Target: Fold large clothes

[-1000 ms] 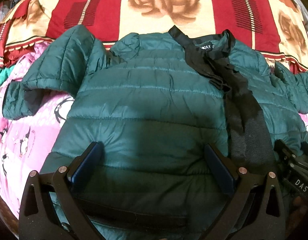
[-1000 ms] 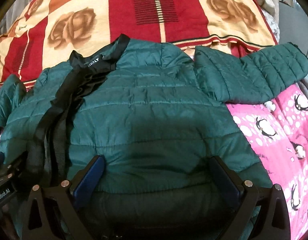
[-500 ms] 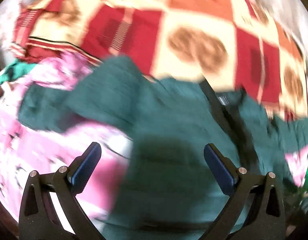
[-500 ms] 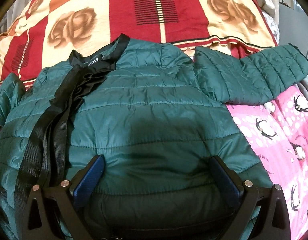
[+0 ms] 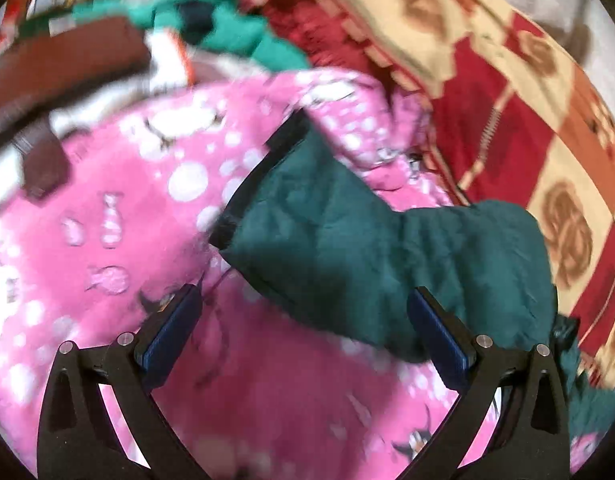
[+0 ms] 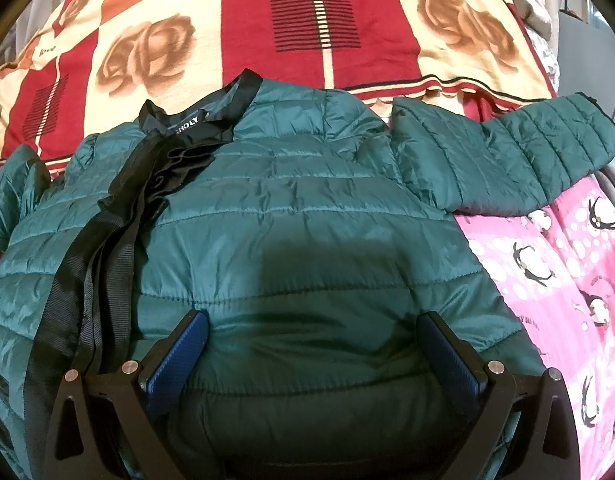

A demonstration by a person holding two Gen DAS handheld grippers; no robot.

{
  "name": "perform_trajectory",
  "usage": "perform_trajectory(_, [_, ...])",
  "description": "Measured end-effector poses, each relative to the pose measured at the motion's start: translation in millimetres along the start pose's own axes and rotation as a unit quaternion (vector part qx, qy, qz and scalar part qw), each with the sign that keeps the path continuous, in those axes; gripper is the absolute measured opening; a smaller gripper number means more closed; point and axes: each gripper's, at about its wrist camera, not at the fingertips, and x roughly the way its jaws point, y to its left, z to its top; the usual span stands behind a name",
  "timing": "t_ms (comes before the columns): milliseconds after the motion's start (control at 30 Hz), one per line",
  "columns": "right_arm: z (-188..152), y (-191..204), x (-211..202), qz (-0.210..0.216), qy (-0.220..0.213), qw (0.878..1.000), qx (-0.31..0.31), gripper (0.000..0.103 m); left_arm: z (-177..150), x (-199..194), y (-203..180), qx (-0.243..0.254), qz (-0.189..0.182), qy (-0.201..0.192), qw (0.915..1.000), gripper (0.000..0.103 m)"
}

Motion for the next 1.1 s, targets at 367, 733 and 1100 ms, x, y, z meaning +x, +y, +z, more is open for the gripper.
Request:
perform_trajectory(367, [0.8,1.4,2.2,-0.002,-0.007,1.0,0.0,0.103,13.5,30.1,-7.5,-0.044,0.044,-0.011,0.998,0.011])
perform_trajectory(733, [-0.2,-14.4,-24.6,-0.01,-0.036,0.999,0.038,0.102,90.6,-109.5,-23.9,-0.013,0.079,-0.184,0.9797,0.01])
perform_trajectory(1100, [-8.8,-38.6,-77.3,-0.133,-0.039,0.989,-0.054,0.102,-8.8,-74.9,-272.7,0.212,-0.155,-0.055,0.9634,0.01])
